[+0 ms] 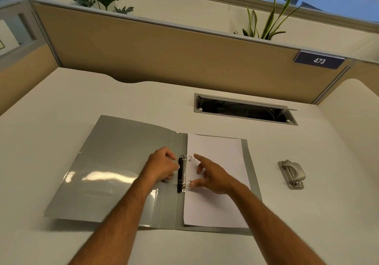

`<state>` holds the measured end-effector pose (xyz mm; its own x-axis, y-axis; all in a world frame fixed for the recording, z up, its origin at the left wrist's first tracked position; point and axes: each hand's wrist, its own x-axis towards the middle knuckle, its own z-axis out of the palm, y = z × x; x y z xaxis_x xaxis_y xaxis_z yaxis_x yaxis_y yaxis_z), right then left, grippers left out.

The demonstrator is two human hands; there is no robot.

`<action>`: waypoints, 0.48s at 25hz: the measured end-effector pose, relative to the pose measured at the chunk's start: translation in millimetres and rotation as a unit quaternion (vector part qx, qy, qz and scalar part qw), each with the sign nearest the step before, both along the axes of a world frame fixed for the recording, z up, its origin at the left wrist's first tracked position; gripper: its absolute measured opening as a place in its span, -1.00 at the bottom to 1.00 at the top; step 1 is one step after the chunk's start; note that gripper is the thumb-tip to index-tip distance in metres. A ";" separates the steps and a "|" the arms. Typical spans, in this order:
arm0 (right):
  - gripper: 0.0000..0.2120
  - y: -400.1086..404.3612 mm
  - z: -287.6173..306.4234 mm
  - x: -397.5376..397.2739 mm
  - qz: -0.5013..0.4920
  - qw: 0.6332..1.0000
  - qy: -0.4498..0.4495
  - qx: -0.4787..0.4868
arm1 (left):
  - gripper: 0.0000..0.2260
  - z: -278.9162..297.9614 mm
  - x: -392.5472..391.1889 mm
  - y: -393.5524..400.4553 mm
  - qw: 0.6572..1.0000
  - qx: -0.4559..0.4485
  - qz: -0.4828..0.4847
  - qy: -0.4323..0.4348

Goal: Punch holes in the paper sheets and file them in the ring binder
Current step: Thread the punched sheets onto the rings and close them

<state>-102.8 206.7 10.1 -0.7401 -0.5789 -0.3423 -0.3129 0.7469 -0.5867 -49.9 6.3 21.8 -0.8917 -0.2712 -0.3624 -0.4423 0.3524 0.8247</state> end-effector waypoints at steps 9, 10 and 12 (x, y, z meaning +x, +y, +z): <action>-0.17 -0.5 -3.3 -2.4 0.007 1.000 0.006 -0.007 | -0.12 -9.0 -2.0 -14.7 0.972 -0.102 -0.213 -0.012; -0.17 -0.5 -3.8 -2.5 0.006 1.000 0.010 -0.007 | -0.12 -10.4 -1.4 -14.5 0.971 -0.110 -0.213 -0.004; -0.17 -0.9 -4.6 -2.4 0.004 1.000 0.015 -0.008 | -0.11 -12.2 -1.1 -14.5 0.969 -0.119 -0.215 0.003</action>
<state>-105.1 205.8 5.5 -0.7447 -0.5905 -0.3110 -0.3372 0.7350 -0.5882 -50.9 -8.2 9.6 -0.9425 0.0500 -0.3304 -0.2091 0.6831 0.6998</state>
